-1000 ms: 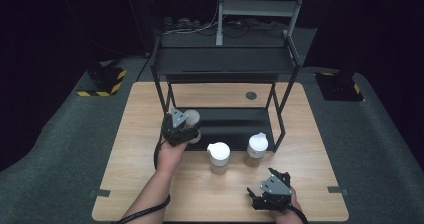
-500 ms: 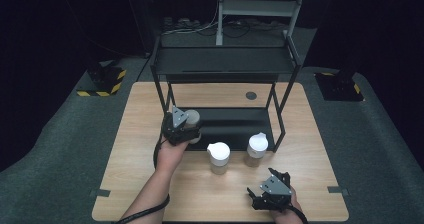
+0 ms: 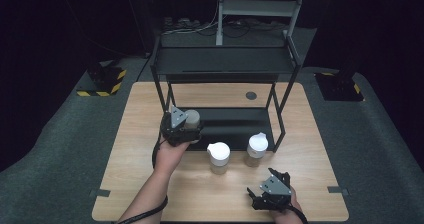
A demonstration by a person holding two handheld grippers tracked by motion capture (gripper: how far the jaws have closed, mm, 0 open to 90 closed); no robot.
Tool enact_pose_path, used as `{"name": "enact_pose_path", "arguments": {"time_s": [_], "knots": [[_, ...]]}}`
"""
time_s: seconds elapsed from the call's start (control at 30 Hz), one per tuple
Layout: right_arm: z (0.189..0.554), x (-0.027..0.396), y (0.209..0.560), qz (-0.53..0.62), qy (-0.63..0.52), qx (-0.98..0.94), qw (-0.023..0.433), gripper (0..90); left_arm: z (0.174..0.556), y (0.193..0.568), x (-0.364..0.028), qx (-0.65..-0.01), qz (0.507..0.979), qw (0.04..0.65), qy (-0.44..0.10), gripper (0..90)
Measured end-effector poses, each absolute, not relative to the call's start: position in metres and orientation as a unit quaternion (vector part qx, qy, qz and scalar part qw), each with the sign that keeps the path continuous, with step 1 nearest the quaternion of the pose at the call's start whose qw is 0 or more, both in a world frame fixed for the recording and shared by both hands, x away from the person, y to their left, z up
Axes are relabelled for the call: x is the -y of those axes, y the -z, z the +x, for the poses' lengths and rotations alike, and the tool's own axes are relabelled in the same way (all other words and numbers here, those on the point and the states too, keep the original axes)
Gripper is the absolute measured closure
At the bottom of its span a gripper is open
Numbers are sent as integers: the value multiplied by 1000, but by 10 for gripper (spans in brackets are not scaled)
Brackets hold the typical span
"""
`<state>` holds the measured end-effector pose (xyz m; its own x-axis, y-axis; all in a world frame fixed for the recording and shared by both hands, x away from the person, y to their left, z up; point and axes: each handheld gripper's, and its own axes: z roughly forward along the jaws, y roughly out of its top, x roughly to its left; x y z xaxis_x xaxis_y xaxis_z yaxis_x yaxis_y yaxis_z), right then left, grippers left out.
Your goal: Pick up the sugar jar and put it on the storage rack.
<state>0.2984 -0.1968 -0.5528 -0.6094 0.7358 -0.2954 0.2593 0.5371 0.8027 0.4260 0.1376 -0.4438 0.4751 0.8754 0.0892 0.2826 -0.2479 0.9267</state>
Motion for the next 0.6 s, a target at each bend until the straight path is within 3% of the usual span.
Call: {"name": "enact_pose_path", "arguments": {"time_s": [0.2,0.6], "knots": [[298,197,553,305,-372,-816,320,0,421,443,-140,-398,723,473,-308,7],[298,196,553,305,-371,-817,320,0,408,439,-148,-390,718,490,-304,4]]}}
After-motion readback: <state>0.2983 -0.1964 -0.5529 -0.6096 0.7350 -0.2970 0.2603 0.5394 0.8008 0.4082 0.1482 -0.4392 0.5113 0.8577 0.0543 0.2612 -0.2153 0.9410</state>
